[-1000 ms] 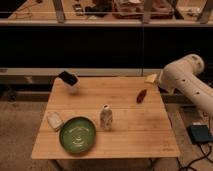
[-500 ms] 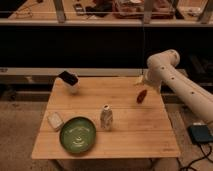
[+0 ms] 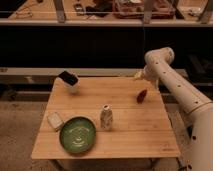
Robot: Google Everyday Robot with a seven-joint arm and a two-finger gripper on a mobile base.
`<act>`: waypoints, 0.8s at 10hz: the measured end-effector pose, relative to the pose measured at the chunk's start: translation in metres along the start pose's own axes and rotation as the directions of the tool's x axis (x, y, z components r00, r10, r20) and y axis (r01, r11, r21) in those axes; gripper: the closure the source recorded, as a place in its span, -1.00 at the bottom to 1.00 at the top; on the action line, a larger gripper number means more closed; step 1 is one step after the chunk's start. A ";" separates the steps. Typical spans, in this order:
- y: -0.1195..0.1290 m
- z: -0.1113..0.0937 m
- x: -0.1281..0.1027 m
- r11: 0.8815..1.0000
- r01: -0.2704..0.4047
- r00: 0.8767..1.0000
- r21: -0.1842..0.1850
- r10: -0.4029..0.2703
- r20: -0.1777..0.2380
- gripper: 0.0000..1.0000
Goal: Place the pepper on the white sponge
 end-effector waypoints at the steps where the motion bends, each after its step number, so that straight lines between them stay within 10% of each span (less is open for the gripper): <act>1: 0.000 0.009 -0.002 1.000 -0.009 1.000 0.006 0.009 0.016 -0.60; 8: 0.029 0.077 -0.015 0.996 -0.039 0.995 -0.075 0.045 0.085 -0.60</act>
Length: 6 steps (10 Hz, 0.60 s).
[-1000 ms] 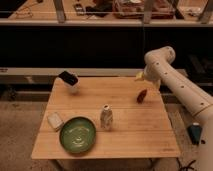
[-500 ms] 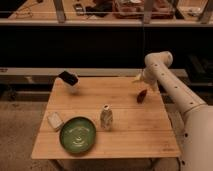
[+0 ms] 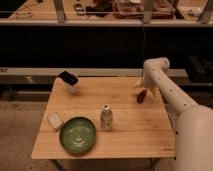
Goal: Place the pepper on the white sponge
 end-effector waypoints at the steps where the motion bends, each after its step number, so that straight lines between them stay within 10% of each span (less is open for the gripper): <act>1: 0.001 0.007 -0.002 1.000 -0.006 1.000 -0.006 0.006 0.004 -0.60; 4: -0.001 0.022 -0.004 1.000 -0.005 1.000 -0.020 0.005 0.001 -0.54; 6: -0.007 0.029 -0.007 1.000 0.002 1.000 -0.028 -0.002 0.003 -0.13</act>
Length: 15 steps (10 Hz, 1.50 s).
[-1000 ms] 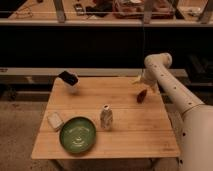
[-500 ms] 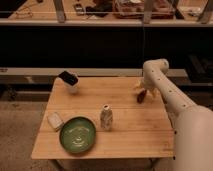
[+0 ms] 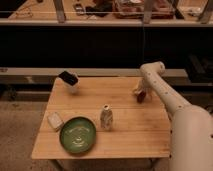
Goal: Place the pepper on the white sponge
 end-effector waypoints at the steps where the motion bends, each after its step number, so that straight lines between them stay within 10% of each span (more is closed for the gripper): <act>1: -0.001 0.002 -0.002 1.000 0.001 1.000 -0.001 -0.001 0.003 0.03; 3: -0.003 0.009 -0.007 1.000 0.002 1.000 -0.006 -0.002 0.015 0.38; 6: -0.008 0.007 -0.008 1.000 -0.002 1.000 0.006 0.001 0.023 0.39; 12: -0.073 -0.090 0.014 0.981 0.086 0.992 0.172 -0.067 -0.110 0.39; 14: -0.115 -0.141 0.011 0.955 0.166 0.977 0.245 -0.126 -0.172 0.39; 15: -0.169 -0.191 -0.007 0.912 0.257 0.956 0.319 -0.192 -0.219 0.39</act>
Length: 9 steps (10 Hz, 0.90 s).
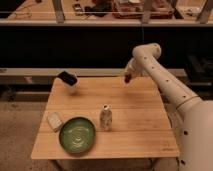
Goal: Place the pepper on the white sponge
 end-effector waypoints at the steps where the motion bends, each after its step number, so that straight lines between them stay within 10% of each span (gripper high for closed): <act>1: -0.070 -0.028 -0.008 0.992 0.079 0.997 0.101 -0.078 -0.013 0.39; 3: -0.170 -0.075 -0.033 0.947 0.190 0.982 0.258 -0.187 -0.037 0.39; 5: -0.257 -0.110 -0.088 0.859 0.295 0.949 0.418 -0.313 -0.028 0.39; 7: -0.267 -0.104 -0.122 0.828 0.316 0.933 0.463 -0.359 0.004 0.39; 9: -0.267 -0.103 -0.126 0.825 0.317 0.932 0.468 -0.363 0.008 0.55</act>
